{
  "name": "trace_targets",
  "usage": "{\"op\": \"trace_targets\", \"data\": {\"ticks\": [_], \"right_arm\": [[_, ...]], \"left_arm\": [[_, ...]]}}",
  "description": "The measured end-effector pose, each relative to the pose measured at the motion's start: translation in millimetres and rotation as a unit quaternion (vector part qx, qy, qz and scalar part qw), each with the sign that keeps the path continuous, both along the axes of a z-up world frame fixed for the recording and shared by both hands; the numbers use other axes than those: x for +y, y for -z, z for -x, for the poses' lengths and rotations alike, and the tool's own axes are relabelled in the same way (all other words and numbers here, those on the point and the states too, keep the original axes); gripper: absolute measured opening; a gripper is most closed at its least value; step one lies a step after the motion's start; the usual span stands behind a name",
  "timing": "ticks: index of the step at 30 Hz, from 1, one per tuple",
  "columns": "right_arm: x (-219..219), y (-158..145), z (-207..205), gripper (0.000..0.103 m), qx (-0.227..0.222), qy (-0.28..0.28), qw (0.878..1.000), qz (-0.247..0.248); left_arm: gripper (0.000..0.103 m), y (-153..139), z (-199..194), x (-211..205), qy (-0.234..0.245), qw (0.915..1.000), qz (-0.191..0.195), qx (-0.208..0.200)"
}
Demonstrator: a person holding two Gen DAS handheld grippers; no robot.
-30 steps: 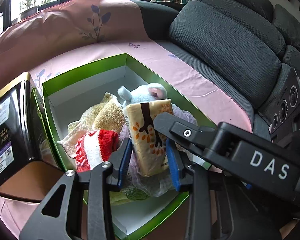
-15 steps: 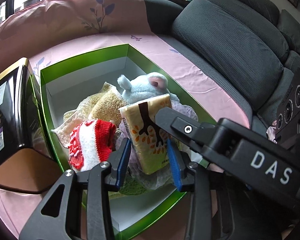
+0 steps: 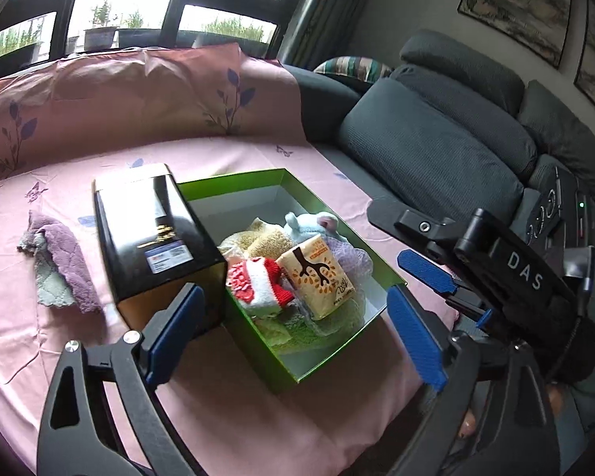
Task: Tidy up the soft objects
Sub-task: 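Move the right gripper back to the purple-and-grey towel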
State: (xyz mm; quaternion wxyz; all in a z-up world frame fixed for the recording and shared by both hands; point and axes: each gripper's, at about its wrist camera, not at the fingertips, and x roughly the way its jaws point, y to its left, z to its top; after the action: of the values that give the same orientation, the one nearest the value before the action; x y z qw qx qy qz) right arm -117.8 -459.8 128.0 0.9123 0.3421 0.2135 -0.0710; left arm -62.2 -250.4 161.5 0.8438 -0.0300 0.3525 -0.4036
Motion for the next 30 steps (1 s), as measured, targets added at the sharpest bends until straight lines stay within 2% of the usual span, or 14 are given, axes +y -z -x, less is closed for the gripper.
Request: {"op": "trace_targets", "data": {"ticks": [3,8,13,17,22,25,30], "right_arm": [[16.5,-12.7,1.4,0.092,-0.009,-0.008,1.0,0.026],[46.4,-27.0,-1.5,0.096,-0.025,-0.039,0.997,0.06],[80.6,-35.0,-9.6,0.096,-0.023,-0.066,0.993,0.091],[113.2,-39.9,-20.8,0.096,-0.026,-0.109,0.988,0.103],[170.4,-39.5,-44.7,0.096,-0.009,-0.166,0.977,0.134],[205.6,-31.8,-68.5,0.096,0.022,-0.193,0.97,0.147],[250.5,-12.0,-129.7,0.096,0.083,-0.23,0.957,0.155]], "left_arm": [[0.098,-8.4,1.3,41.2,-0.058,0.9982,0.017,-0.006],[0.1,-13.2,1.7,112.5,-0.152,0.9876,0.033,-0.025],[0.102,5.4,-6.4,181.7,-0.251,0.9673,0.019,-0.028],[0.102,35.4,-16.2,233.1,-0.325,0.9456,0.013,0.001],[0.102,65.7,-33.0,266.7,-0.361,0.9318,-0.006,0.035],[0.101,74.1,-38.0,279.4,-0.377,0.925,-0.019,0.043],[0.101,71.0,-40.2,294.5,-0.382,0.9234,-0.016,0.035]]}}
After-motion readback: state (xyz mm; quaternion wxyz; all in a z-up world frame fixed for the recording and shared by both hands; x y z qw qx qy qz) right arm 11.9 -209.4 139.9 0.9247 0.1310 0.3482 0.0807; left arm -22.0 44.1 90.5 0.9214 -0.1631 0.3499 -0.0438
